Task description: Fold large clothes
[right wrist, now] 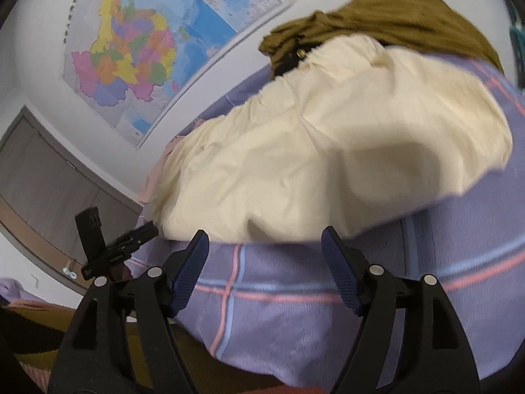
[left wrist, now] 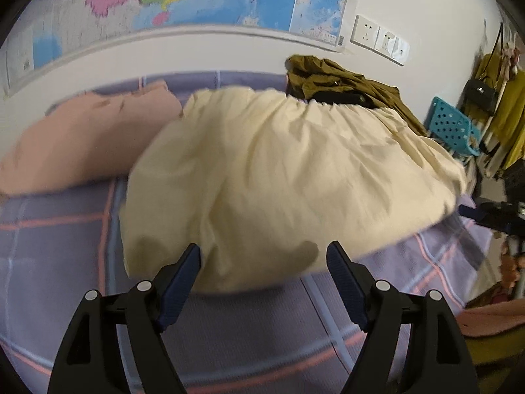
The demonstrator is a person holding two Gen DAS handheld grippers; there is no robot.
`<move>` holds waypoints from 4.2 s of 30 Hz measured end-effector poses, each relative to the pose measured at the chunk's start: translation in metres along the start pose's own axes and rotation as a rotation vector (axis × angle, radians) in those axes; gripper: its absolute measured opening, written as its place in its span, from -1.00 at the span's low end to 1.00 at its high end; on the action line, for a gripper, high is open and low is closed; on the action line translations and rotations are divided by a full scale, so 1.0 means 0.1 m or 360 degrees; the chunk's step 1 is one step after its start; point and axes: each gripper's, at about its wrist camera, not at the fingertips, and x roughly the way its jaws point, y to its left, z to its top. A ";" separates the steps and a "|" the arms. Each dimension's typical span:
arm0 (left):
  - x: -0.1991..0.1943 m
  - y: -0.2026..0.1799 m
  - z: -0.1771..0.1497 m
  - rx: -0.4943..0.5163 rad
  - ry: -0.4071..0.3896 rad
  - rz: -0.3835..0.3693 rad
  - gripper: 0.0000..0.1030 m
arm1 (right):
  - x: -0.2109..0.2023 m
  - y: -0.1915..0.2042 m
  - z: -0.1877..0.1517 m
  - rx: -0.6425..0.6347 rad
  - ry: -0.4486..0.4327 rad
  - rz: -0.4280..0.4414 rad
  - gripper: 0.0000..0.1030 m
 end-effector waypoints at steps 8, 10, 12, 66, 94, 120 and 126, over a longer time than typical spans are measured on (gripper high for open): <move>0.12 0.08 -0.20 -0.0196 0.0156 -0.0207 0.48 | 0.05 -0.18 -0.02 0.0138 -0.0024 0.0024 0.43; 0.13 0.09 -0.18 -0.0235 0.0145 -0.0237 0.49 | 0.08 -0.22 -0.01 0.0158 -0.0028 0.0034 0.43; 0.17 0.11 -0.15 -0.0301 0.0151 -0.0302 0.53 | 0.10 -0.24 -0.01 0.0166 -0.0036 0.0031 0.43; 0.82 0.02 0.53 -0.0589 0.0078 -0.0216 0.72 | 0.67 -0.34 0.56 0.0322 -0.0299 -0.0288 0.20; 0.95 0.06 0.68 -0.0548 0.0127 -0.0208 0.47 | 0.89 -0.31 0.71 0.0209 -0.0176 -0.0145 0.25; -0.63 0.59 2.18 -0.0277 -0.0468 -0.0091 -0.57 | 0.62 1.41 1.89 -0.0315 -0.0428 0.0326 -0.73; -1.03 1.49 2.58 -0.0320 -0.0670 0.0192 -0.57 | 1.55 2.16 2.39 -0.0422 -0.0388 0.0519 -0.73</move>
